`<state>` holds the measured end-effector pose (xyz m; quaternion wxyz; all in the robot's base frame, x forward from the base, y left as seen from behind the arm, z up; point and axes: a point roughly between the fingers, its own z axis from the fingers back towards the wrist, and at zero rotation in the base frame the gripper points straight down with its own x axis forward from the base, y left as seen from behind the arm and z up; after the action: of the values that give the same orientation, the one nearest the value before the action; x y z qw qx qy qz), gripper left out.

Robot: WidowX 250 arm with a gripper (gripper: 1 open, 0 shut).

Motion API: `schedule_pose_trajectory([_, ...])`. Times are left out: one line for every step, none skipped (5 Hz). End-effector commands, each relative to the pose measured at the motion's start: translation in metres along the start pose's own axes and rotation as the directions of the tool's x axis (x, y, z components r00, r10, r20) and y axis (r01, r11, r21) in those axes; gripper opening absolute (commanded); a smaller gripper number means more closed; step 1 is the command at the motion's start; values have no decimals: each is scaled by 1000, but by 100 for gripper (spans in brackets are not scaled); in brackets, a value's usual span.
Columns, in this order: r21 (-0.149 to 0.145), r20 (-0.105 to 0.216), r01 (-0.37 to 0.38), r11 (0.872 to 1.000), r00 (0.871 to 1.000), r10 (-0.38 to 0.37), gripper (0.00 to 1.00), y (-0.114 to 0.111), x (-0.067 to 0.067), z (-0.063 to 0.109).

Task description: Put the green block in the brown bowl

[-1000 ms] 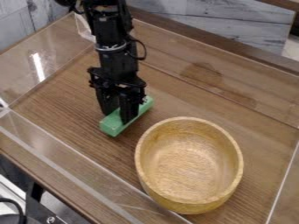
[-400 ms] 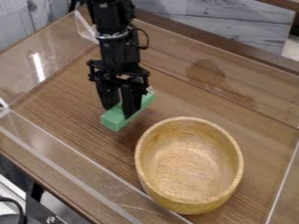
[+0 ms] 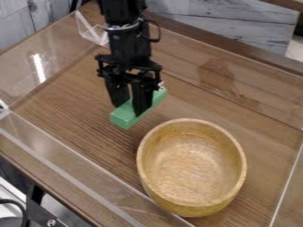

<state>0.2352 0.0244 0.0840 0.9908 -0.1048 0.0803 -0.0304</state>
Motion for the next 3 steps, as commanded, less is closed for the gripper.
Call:
schedule_pose_trajectory([20,76,44,999,996,-46,0,-17,6,23])
schedule_pose_trajectory([23,75,83,996,994,-84,0,-38,0,22])
schedule_pose_trajectory([36,62,164,986,984,-166,0,-79,-14,9])
